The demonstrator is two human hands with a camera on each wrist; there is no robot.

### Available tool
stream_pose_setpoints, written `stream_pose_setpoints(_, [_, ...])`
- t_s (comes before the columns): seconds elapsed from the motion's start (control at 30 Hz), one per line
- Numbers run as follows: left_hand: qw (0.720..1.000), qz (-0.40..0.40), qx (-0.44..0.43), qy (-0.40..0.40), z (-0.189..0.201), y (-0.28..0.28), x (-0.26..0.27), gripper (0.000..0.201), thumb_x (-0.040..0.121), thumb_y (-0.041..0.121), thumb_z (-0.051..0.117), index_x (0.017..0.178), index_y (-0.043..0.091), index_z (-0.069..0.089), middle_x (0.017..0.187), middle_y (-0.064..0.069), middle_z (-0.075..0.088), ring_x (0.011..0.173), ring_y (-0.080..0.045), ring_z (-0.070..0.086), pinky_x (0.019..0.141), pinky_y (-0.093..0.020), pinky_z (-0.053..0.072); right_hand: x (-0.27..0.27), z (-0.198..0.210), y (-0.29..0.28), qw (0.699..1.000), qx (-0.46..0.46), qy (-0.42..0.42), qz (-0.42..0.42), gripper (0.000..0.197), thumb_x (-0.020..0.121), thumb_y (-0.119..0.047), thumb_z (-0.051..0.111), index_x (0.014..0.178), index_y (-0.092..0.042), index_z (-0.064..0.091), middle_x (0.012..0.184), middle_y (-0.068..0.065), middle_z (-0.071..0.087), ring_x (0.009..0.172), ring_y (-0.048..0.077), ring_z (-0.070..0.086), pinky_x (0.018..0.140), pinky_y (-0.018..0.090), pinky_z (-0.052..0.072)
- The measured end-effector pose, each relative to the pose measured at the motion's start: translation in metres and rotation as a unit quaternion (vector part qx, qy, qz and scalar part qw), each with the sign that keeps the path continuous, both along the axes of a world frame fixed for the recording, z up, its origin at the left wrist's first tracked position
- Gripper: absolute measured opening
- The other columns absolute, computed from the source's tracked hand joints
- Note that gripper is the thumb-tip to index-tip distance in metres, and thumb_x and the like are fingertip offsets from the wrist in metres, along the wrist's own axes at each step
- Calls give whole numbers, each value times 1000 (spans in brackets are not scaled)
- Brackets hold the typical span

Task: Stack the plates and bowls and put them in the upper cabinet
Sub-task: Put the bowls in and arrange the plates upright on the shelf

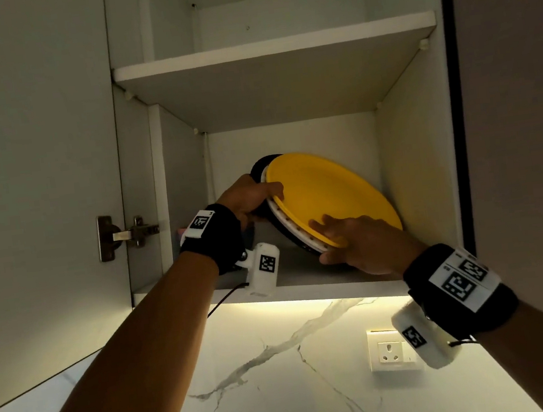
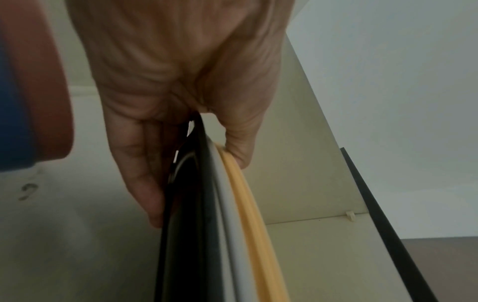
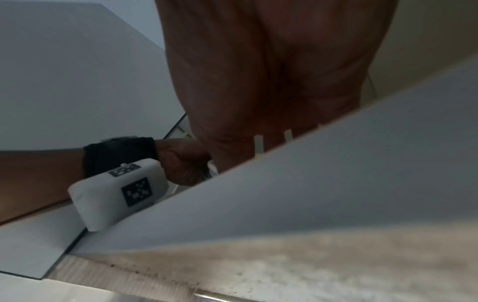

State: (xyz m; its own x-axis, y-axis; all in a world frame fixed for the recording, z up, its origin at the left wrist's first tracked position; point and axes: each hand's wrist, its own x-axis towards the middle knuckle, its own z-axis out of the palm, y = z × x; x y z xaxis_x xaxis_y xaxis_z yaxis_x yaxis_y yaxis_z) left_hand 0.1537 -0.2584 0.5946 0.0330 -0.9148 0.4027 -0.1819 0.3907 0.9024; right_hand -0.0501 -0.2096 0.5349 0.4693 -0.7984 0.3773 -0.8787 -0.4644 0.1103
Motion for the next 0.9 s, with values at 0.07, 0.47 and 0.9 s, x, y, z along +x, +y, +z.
stream_pose_setpoints(0.07, [1000, -2, -1, -20, 7, -1, 0, 57, 71, 9, 73, 125, 3, 57, 114, -22, 67, 101, -38, 66, 80, -47, 59, 0, 3, -1, 1000, 7, 18, -10, 64, 101, -45, 41, 155, -30, 10, 163, -1, 17, 136, 34, 37, 110, 42, 35])
stream_pose_setpoints(0.47, [988, 20, 43, -147, 33, -31, 12, 65, 77, 8, 74, 135, -1, 46, 127, -22, 58, 113, -38, 60, 98, -51, 50, 18, 15, -19, 986, 4, 148, -78, 64, 103, -43, 33, 156, -27, 0, 164, 4, 7, 130, 37, 44, 108, 44, 35])
stream_pose_setpoints(0.9, [979, 35, 51, -192, 50, -37, 9, 51, 84, 4, 69, 131, -3, 50, 96, -13, 61, 85, -27, 60, 82, -42, 54, 6, 67, -51, 973, 204, 90, -65, 69, 100, -34, 50, 154, -40, 7, 164, -11, -3, 148, 27, 19, 107, 42, 42])
